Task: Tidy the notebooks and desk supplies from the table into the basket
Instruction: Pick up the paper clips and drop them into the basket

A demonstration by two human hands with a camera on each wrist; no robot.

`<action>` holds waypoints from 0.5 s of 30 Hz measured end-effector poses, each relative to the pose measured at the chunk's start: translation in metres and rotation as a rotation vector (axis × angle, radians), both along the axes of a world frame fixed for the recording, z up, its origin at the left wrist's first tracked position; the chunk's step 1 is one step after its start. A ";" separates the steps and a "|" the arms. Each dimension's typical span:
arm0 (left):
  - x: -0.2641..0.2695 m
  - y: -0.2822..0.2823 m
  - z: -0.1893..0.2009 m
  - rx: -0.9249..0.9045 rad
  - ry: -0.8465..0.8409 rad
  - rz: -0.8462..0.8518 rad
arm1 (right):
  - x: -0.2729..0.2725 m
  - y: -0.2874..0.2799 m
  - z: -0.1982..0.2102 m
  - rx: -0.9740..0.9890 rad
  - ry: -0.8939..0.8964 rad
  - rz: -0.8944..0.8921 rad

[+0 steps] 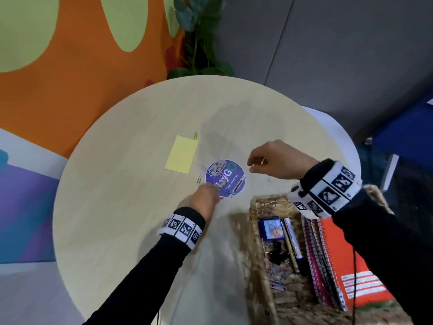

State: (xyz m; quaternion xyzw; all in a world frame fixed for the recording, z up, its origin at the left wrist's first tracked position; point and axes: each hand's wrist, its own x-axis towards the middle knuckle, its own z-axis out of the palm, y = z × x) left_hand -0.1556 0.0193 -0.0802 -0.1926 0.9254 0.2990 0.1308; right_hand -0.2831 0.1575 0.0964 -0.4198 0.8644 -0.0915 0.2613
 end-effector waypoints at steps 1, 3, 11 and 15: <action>0.001 0.001 0.000 -0.007 0.010 0.000 | -0.008 -0.019 -0.010 0.040 0.010 0.036; 0.004 0.002 0.003 0.025 0.053 0.049 | -0.021 -0.056 -0.033 0.132 0.024 0.095; 0.058 0.006 0.022 0.106 0.265 0.240 | -0.035 -0.139 -0.128 0.408 -0.012 0.170; 0.098 0.004 0.016 0.079 0.301 0.306 | -0.048 -0.143 -0.172 0.508 0.082 0.154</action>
